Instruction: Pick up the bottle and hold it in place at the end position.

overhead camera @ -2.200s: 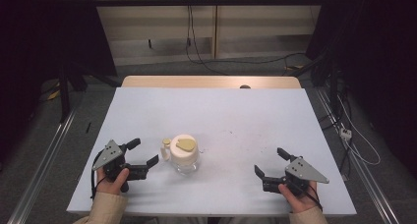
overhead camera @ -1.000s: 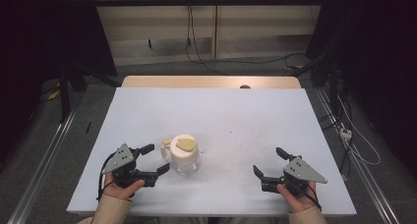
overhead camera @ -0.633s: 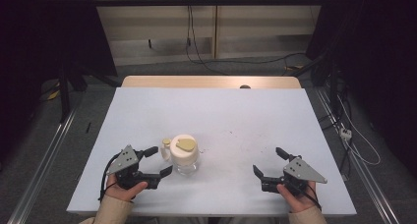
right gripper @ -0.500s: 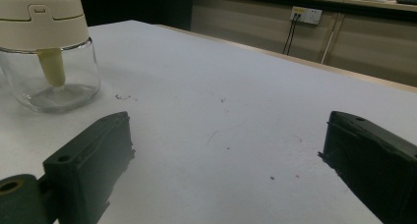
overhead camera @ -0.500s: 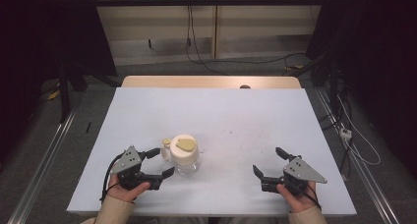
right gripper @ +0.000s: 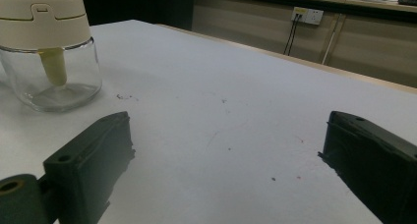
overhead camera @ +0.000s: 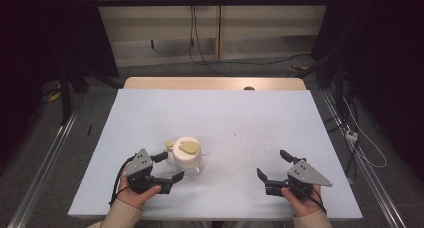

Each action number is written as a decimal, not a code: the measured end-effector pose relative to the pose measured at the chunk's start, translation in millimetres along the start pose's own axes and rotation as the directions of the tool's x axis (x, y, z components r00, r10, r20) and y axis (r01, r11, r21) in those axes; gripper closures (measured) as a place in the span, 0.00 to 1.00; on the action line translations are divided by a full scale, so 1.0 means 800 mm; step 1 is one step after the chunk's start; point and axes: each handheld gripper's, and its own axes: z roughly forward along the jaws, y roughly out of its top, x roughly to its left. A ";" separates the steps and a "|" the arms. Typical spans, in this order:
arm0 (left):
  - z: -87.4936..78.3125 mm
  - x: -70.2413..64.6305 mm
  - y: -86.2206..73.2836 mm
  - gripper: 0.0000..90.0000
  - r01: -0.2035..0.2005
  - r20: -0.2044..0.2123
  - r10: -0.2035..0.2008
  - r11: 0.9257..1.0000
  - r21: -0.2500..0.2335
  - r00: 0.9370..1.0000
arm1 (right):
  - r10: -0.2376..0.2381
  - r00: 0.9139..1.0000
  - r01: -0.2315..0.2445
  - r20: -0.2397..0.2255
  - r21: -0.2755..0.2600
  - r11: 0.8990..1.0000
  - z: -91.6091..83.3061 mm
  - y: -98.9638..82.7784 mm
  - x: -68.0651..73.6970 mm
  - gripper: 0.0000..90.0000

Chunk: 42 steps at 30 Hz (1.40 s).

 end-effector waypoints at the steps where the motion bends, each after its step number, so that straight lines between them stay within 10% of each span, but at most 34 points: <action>1: 0.001 0.000 0.000 0.13 -0.003 -0.004 0.003 1.000 0.005 1.000 | 0.000 1.000 0.000 0.000 0.000 1.000 0.000 0.000 0.000 0.04; 42: 0.059 -0.027 0.003 0.05 0.041 -0.180 -0.042 0.999 -0.008 0.983 | 0.001 1.000 -0.001 -0.010 0.004 1.000 0.001 -0.001 0.000 0.05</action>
